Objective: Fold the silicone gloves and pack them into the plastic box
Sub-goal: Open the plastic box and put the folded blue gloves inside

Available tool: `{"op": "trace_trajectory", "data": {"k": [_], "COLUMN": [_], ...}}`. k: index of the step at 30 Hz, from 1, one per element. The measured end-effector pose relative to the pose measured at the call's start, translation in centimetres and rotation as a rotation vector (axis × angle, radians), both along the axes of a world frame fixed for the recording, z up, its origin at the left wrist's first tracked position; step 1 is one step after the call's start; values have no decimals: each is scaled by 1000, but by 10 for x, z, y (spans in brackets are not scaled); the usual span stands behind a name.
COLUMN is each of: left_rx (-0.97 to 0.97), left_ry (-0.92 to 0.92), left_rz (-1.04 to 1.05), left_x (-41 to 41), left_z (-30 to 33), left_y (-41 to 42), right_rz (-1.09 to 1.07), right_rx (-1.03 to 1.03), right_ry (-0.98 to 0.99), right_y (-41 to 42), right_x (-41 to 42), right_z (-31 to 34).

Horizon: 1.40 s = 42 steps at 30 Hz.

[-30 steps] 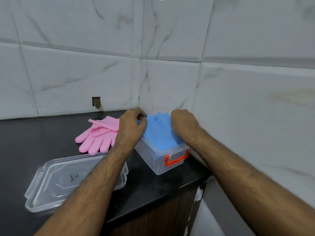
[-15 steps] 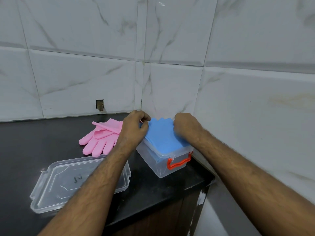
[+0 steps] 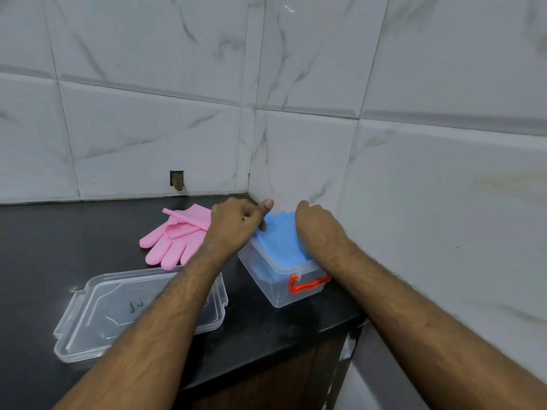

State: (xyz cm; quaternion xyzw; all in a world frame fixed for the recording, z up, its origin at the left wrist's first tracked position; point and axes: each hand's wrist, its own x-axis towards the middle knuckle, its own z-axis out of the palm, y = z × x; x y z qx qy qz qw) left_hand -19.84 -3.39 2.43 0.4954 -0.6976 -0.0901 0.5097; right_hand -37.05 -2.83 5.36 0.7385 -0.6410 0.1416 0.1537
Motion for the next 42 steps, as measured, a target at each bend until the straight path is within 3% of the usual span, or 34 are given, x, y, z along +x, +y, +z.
{"op": "trace_trajectory", "data": {"k": [2, 6, 8, 11, 16, 21, 25, 28, 33, 42], "left_rx": [-116, 92, 161, 238, 365, 403, 372, 372, 278, 210], "left_ry": [-74, -181, -250, -210, -269, -350, -391, -373, -449, -417], "left_rz": [-97, -347, -333, -308, -281, -222, -257, -234, -72, -115], "left_x": [-4, -15, -17, -14, -14, -13, -14, -14, -11, -4], "left_z": [5, 3, 1, 6, 13, 12, 15, 15, 11, 4], "left_y": [8, 19, 18, 18, 25, 21, 20, 22, 21, 8], "right_rz": [-9, -21, -31, -4, 66, 171, 431, 505, 343, 77], "right_rx": [48, 129, 144, 139, 104, -25, 204, 350, 487, 682], "right_ry": [-11, -55, -45, 12, 213, 330, 362, 436, 745, 766], "right_y": [-2, -5, -6, -7, -7, -8, -16, -18, -21, -23], "right_x": [2, 3, 3, 3, 4, 0, -15, -19, -22, -13], "right_z": [-2, -4, -4, -6, -1, 15, 36, 48, 41, 63]}}
